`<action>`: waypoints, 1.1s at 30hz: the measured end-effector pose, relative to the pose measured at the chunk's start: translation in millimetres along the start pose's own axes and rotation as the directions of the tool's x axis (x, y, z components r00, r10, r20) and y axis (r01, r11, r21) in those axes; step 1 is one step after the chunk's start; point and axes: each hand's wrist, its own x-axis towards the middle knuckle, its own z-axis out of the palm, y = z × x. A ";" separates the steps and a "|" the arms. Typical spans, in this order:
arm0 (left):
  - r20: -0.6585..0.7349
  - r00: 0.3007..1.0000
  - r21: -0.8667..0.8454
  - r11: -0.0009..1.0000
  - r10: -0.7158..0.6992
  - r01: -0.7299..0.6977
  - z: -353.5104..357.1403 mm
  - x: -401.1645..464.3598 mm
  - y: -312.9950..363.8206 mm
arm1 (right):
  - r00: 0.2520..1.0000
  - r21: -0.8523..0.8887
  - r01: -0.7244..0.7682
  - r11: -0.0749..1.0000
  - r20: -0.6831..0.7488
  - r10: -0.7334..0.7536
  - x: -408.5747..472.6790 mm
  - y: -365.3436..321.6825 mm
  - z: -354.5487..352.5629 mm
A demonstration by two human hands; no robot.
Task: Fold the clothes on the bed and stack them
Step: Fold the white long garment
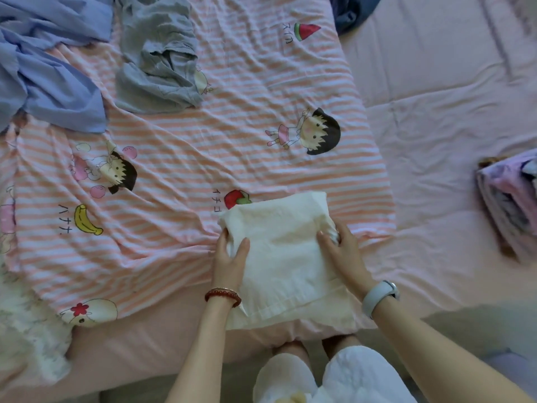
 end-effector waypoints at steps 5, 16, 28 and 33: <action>0.055 0.997 0.145 0.988 0.052 -0.059 64.8 -32.5 21.1 | 0.988 0.089 -0.029 0.996 -0.146 0.042 -23.6 8.7 -73.2; 0.315 0.925 0.178 0.944 0.213 -0.278 296.8 -93.9 104.8 | 0.918 0.217 0.122 0.968 -0.395 -0.027 -18.2 28.0 -304.8; 0.187 0.956 -0.044 0.974 0.227 -0.222 595.7 -154.3 122.3 | 0.882 -0.163 0.145 0.976 -0.426 -0.202 110.4 44.9 -596.9; 0.190 0.971 -0.015 0.989 0.148 -0.147 649.8 -138.9 88.2 | 0.917 -0.403 0.066 0.913 -0.336 -0.214 170.5 76.1 -634.1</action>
